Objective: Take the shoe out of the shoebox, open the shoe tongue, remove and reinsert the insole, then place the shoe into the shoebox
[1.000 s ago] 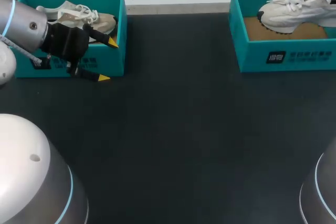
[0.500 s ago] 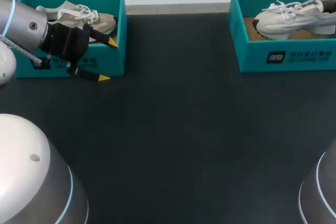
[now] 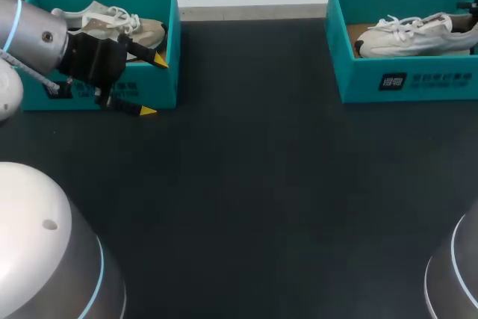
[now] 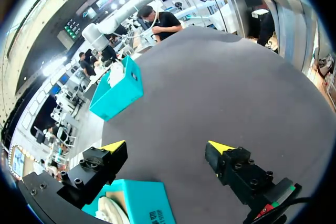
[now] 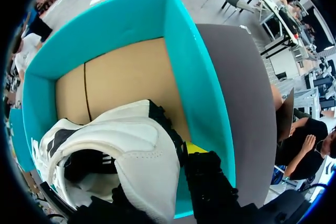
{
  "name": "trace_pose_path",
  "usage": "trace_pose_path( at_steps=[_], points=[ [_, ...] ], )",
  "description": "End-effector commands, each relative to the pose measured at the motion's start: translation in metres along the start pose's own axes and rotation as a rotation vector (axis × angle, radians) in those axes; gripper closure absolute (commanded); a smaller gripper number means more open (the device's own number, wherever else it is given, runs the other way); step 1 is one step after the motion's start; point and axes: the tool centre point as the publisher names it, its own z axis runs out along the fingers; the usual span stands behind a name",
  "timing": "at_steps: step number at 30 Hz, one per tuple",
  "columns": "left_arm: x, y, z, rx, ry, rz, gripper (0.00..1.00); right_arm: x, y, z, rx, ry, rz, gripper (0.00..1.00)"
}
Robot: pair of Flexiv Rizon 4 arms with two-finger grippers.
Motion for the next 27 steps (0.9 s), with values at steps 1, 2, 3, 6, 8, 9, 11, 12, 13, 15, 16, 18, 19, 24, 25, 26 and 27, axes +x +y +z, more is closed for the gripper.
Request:
trace_pose_path(
  at_steps=[1, 2, 3, 6, 8, 9, 11, 12, 13, 15, 16, 18, 19, 24, 25, 26, 27],
  points=[
    [0.001, -0.001, 0.000, -0.004, 0.001, 0.000, 0.00, 0.001, 0.000, 0.007, 0.018, -0.003, 0.002, 1.00],
    [0.001, -0.001, 0.000, -0.004, 0.001, 0.000, 0.00, 0.001, -0.001, 0.009, 0.024, -0.006, 0.002, 1.00],
    [0.001, -0.001, 0.000, -0.004, 0.001, 0.000, 0.00, 0.000, -0.003, 0.011, 0.033, -0.014, -0.001, 1.00],
    [0.001, -0.001, 0.000, -0.004, 0.001, 0.000, 0.00, -0.002, -0.008, 0.018, 0.048, -0.026, 0.006, 1.00],
    [0.001, -0.001, 0.000, -0.004, 0.001, 0.000, 0.00, -0.004, -0.011, 0.022, 0.062, -0.029, 0.007, 1.00],
    [0.001, -0.001, 0.000, -0.004, 0.001, 0.000, 0.00, -0.004, -0.012, 0.023, 0.066, -0.038, 0.002, 1.00],
    [0.001, -0.001, 0.000, -0.004, 0.001, 0.000, 0.00, -0.004, -0.014, 0.026, 0.077, -0.045, -0.004, 1.00],
    [0.001, -0.001, 0.000, -0.004, 0.001, 0.000, 0.00, -0.004, -0.015, 0.026, 0.081, -0.043, 0.001, 1.00],
    [0.001, -0.001, 0.000, -0.004, 0.001, 0.000, 0.00, -0.004, -0.016, 0.028, 0.087, -0.043, 0.002, 1.00],
    [0.001, -0.001, 0.000, -0.004, 0.001, 0.000, 0.00, -0.004, -0.017, 0.032, 0.096, -0.045, 0.005, 1.00],
    [0.001, -0.001, 0.000, -0.004, 0.001, 0.000, 0.00, -0.004, -0.018, 0.034, 0.107, -0.046, 0.006, 1.00],
    [0.001, -0.001, 0.000, -0.004, 0.001, 0.000, 0.00, -0.004, -0.019, 0.038, 0.122, -0.047, 0.005, 1.00],
    [0.001, -0.001, 0.000, -0.004, 0.001, 0.000, 0.00, -0.004, -0.020, 0.040, 0.133, -0.051, 0.001, 1.00],
    [0.001, -0.001, 0.000, -0.004, 0.001, 0.000, 0.00, -0.004, -0.023, 0.048, 0.164, -0.057, 0.030, 1.00],
    [0.001, -0.001, 0.000, -0.004, 0.001, 0.000, 0.00, -0.004, -0.024, 0.049, 0.172, -0.055, 0.032, 1.00],
    [0.001, -0.001, 0.000, -0.004, 0.001, 0.000, 0.00, -0.004, -0.024, 0.050, 0.174, -0.056, 0.030, 0.99],
    [0.001, -0.001, 0.000, -0.004, 0.001, 0.000, 0.00, -0.003, -0.025, 0.051, 0.178, -0.058, 0.029, 0.76]
  ],
)
